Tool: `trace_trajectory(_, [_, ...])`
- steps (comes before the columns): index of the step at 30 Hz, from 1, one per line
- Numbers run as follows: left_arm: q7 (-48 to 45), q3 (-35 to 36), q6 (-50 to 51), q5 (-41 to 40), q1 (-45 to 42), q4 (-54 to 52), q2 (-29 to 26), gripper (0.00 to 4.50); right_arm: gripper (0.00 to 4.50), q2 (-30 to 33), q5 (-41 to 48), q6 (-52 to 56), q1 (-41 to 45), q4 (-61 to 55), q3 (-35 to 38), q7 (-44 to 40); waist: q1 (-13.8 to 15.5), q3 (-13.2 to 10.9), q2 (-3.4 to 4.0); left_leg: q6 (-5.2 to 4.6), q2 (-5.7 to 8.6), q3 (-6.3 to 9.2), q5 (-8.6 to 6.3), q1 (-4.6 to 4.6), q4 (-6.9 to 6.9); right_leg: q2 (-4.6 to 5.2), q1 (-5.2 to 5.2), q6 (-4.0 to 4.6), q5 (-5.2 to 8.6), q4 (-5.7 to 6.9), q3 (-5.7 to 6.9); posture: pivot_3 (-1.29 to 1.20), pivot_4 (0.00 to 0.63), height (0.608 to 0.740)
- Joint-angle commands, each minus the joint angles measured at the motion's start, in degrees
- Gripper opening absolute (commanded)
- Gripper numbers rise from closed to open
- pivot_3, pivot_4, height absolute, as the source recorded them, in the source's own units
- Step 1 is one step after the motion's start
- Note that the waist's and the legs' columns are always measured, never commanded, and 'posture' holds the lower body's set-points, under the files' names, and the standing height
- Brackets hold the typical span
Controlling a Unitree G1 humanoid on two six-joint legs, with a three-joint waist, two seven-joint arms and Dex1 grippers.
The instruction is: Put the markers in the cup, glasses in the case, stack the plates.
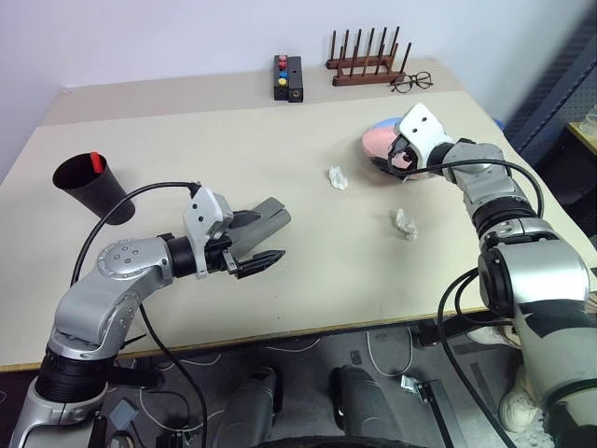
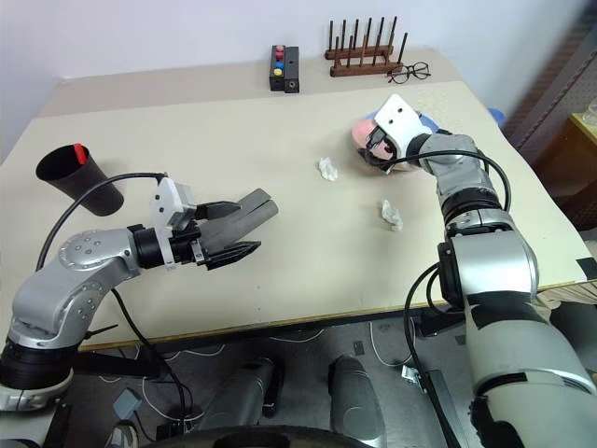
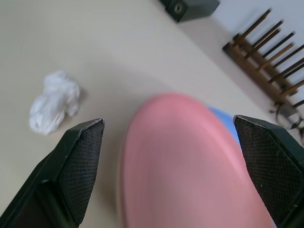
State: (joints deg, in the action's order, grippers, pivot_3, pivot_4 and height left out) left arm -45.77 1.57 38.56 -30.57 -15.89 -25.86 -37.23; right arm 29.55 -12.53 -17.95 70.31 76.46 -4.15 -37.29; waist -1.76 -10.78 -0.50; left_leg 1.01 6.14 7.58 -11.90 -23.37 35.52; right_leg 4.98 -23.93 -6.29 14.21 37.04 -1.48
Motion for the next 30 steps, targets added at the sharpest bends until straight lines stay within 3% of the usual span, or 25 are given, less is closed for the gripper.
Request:
trace_trajectory(1, [1.04,2.02,0.21,-0.97,-0.20,-2.38,-0.70,4.50,4.43,-0.17,-0.77,-0.97,2.42,-0.35,0.34,3.99,-0.08,0.00,0.00,0.00,0.00,0.00,0.00,0.00,0.00,0.01,0.00,0.00,0.00,0.00,0.00,0.00,0.150,0.740])
trace_trajectory(5, [1.96,2.63,0.80,-1.36,0.76,-3.62,-1.30,4.50,4.43,-0.69,-1.22,0.12,2.71,0.18,0.57,5.88,-0.63,0.00,0.00,0.02,0.00,0.00,0.01,0.00,-0.05,0.01,-0.03,0.00,0.00,0.00,-0.01,0.00,0.150,0.740])
trace_trajectory(15, [3.55,2.83,1.24,-2.35,1.37,-4.34,-1.08,4.50,4.43,-1.48,6.15,-1.80,0.30,-2.02,5.74,-12.09,-0.78,0.00,0.00,0.12,-0.03,-0.01,0.09,0.00,-0.26,-0.03,-0.14,0.06,0.00,0.01,-0.03,0.00,0.150,0.740])
trace_trajectory(19, [3.59,2.40,1.06,-2.35,0.99,-3.97,-0.99,4.50,4.43,-0.73,6.27,-1.55,-1.32,-2.01,5.67,-15.10,-0.74,0.00,0.00,0.12,-0.03,-0.01,0.09,0.00,-0.26,-0.03,-0.14,0.06,0.00,0.02,-0.04,0.00,0.150,0.740])
trace_trajectory(25, [3.66,2.79,1.19,-2.55,1.01,-4.20,-1.25,4.50,4.43,0.00,3.64,-0.96,-2.21,-1.05,4.42,-9.71,-0.80,0.00,0.00,0.13,-0.02,-0.01,0.09,0.00,-0.26,-0.03,-0.14,0.07,0.00,0.03,-0.04,0.00,0.150,0.740])
trace_trajectory(30, [4.89,3.60,1.78,-3.08,1.72,-5.48,-1.33,4.50,4.43,0.48,-2.91,-1.62,-0.38,0.00,1.36,12.78,-0.72,0.00,0.00,0.19,-0.03,-0.01,0.13,0.00,-0.27,-0.02,-0.18,0.09,0.00,0.06,-0.04,0.00,0.150,0.740])
